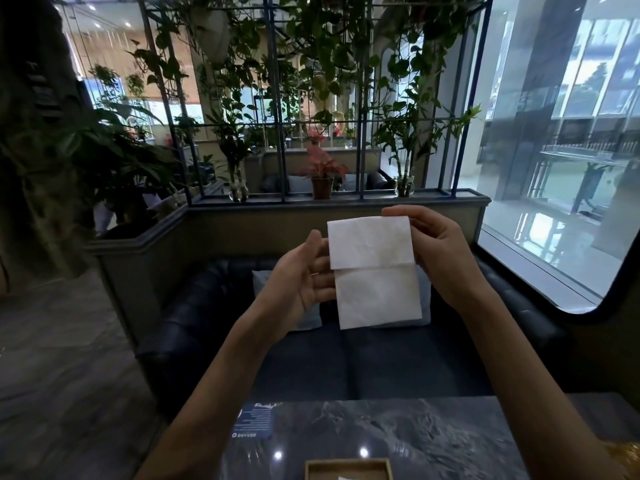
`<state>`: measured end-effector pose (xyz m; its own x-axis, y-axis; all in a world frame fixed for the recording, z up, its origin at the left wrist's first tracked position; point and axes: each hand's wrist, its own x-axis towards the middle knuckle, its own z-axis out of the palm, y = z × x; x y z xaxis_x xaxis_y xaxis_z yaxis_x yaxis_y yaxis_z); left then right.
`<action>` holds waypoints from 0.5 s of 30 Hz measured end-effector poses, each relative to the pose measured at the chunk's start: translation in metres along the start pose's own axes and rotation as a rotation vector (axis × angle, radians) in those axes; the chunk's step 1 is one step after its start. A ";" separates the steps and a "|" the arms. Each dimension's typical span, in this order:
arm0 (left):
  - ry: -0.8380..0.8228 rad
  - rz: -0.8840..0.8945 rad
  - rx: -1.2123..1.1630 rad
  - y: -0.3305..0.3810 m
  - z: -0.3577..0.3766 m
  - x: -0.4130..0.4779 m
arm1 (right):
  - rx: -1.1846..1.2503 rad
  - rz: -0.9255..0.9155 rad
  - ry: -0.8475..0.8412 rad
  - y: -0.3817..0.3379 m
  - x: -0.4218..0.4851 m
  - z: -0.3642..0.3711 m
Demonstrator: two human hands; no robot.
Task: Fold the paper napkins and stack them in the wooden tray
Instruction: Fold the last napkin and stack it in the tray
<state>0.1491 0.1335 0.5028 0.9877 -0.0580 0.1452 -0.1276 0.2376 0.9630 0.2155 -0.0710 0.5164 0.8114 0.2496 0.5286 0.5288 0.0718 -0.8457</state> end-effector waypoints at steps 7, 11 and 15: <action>0.036 0.135 0.202 -0.005 -0.002 -0.005 | 0.020 0.043 -0.011 0.000 0.000 0.004; 0.100 0.191 0.174 0.000 0.000 -0.005 | 0.269 0.293 0.090 0.006 0.002 0.008; 0.115 0.173 0.145 0.000 0.002 -0.004 | 0.162 0.272 0.101 0.013 -0.004 0.012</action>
<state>0.1450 0.1316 0.5024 0.9528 0.0837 0.2917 -0.2989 0.0925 0.9498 0.2167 -0.0596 0.5025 0.9422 0.1842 0.2797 0.2496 0.1707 -0.9532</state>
